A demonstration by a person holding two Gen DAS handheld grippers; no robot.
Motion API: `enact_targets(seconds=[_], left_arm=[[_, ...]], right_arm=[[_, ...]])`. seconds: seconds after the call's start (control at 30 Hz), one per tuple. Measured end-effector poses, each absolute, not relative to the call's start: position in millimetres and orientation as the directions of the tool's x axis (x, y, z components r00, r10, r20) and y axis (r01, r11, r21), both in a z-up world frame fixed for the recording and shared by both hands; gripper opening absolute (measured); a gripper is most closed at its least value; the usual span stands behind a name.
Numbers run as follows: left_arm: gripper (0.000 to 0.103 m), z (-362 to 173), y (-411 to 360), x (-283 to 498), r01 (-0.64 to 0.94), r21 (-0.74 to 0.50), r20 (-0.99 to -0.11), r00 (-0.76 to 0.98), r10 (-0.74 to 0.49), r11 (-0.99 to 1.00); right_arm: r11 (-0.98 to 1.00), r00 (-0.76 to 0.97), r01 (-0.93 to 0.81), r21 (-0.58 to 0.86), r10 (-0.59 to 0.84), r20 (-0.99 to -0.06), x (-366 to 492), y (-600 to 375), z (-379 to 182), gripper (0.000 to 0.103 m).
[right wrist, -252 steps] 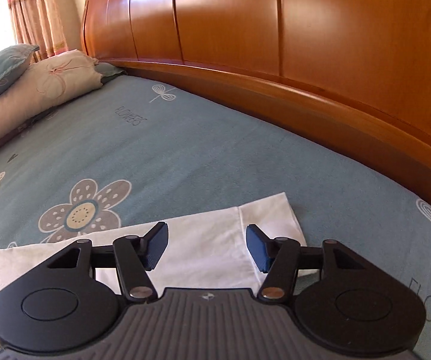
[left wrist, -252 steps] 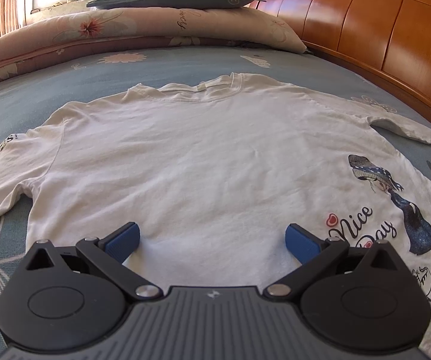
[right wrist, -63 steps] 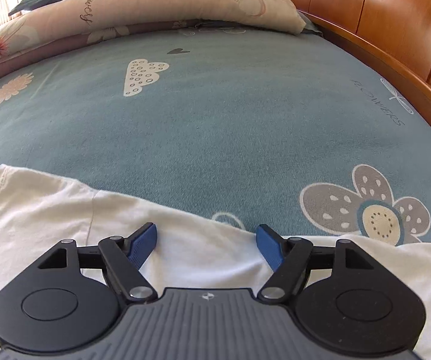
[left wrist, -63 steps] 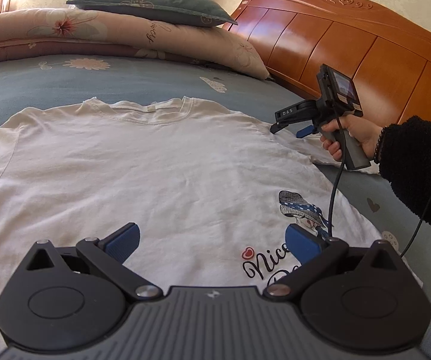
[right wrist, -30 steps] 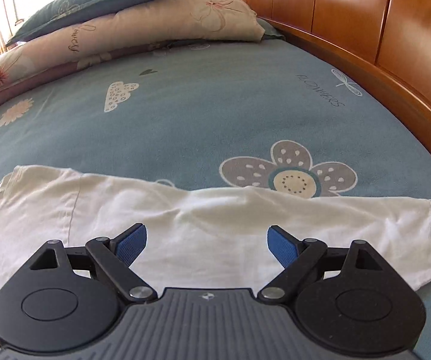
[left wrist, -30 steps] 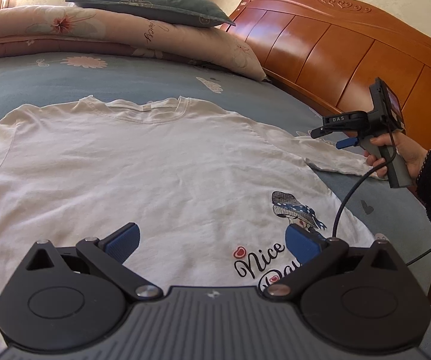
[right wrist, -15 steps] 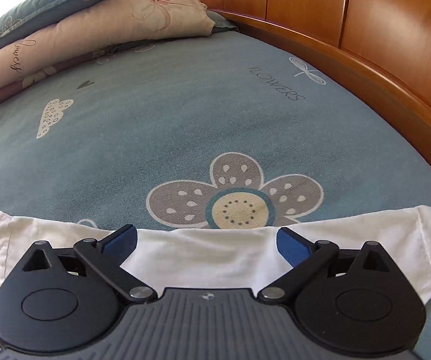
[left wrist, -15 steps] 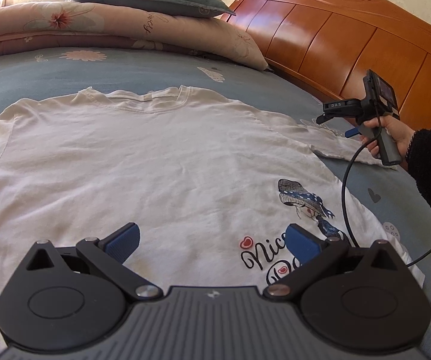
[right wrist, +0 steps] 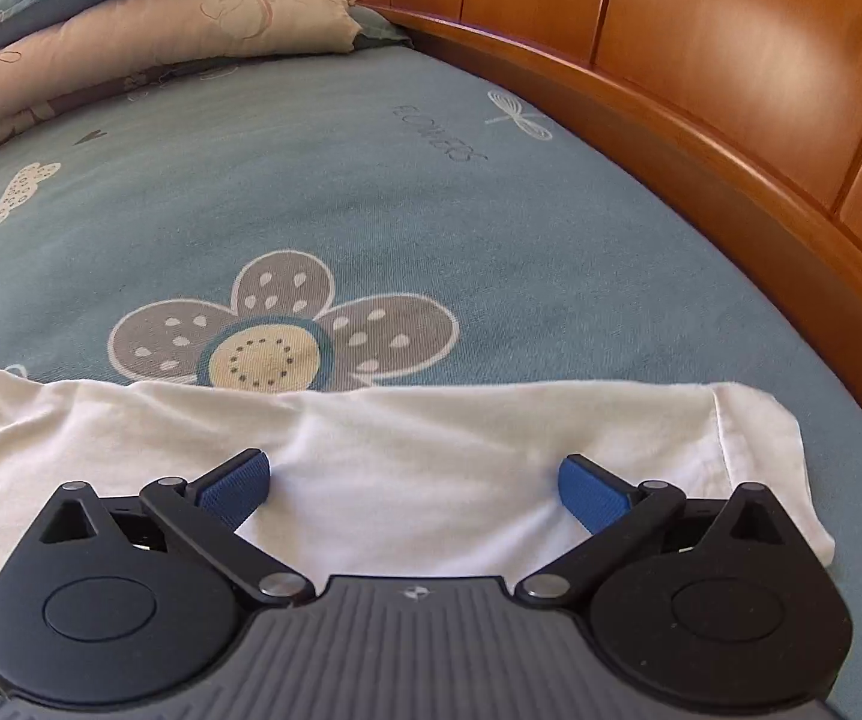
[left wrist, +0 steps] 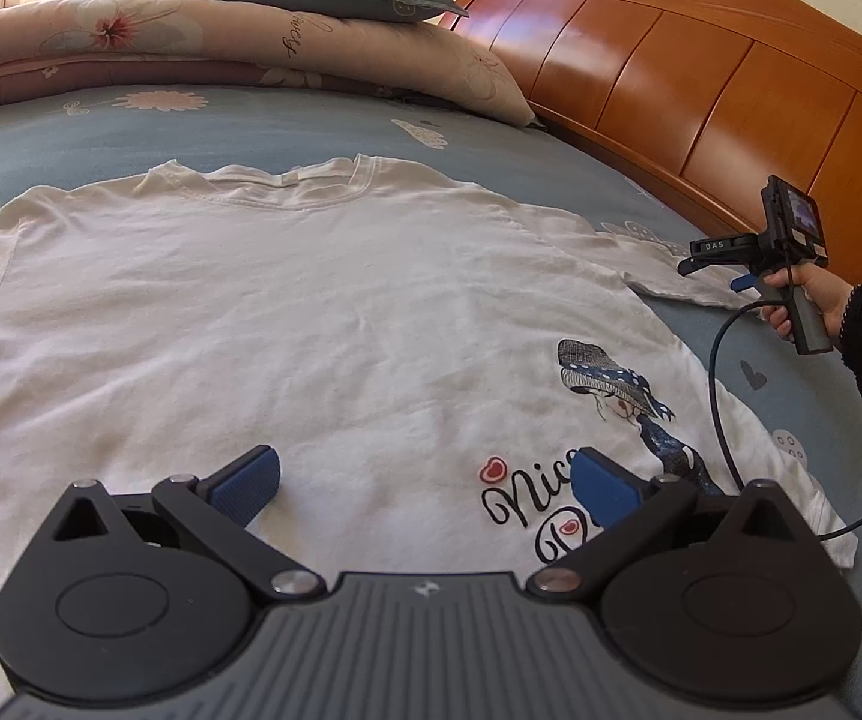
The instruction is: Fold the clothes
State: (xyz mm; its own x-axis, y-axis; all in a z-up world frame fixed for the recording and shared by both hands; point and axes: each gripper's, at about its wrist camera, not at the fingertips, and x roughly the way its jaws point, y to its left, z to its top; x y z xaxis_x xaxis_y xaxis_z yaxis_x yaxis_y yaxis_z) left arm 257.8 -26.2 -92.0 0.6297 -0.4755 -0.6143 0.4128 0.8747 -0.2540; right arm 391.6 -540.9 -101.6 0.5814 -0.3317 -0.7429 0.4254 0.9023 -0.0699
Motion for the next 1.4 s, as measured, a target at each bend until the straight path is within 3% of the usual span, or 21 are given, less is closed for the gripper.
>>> enact_targets(seconds=[0.13, 0.23, 0.4, 0.67, 0.77, 0.97, 1.23, 1.4], left_arm=[[0.102, -90, -25, 256, 0.414, -0.264, -0.609, 0.628, -0.483, 0.871], [0.102, -88, -24, 255, 0.415, -0.273, -0.602, 0.63, -0.491, 0.868], [0.102, -85, -25, 253, 0.429, -0.272, -0.594, 0.629, -0.501, 0.861], [0.102, -84, -25, 252, 0.432, -0.275, -0.591, 0.629, -0.505, 0.859], [0.102, -84, -26, 252, 0.434, -0.271, -0.592, 0.628, -0.505, 0.859], [0.102, -86, -28, 252, 0.44, -0.276, -0.598, 0.617, -0.511, 0.854], [0.102, -92, -34, 252, 0.444, -0.251, -0.619, 0.609, -0.496, 0.86], [0.102, -91, -31, 252, 0.434, -0.267, -0.612, 0.613, -0.5, 0.86]], right_arm=[[0.874, 0.568, 0.483, -0.046, -0.352, -0.744, 388, -547, -87, 0.103], [0.9, 0.605, 0.436, -0.019, -0.31, -0.733, 367, -533, -76, 0.103], [0.927, 0.571, 0.363, -0.094, -0.301, -0.764, 335, -510, -94, 0.103], [0.918, 0.623, 0.396, 0.004, -0.265, -0.736, 289, -526, -70, 0.103], [0.912, 0.671, 0.407, 0.045, -0.265, -0.693, 297, -538, -55, 0.103], [0.886, 0.662, 0.447, 0.127, -0.232, -0.713, 337, -576, -75, 0.103], [0.851, 0.591, 0.525, 0.022, -0.346, -0.729, 355, -569, -91, 0.103], [0.955, 0.675, 0.29, 0.07, -0.152, -0.722, 362, -497, -67, 0.103]])
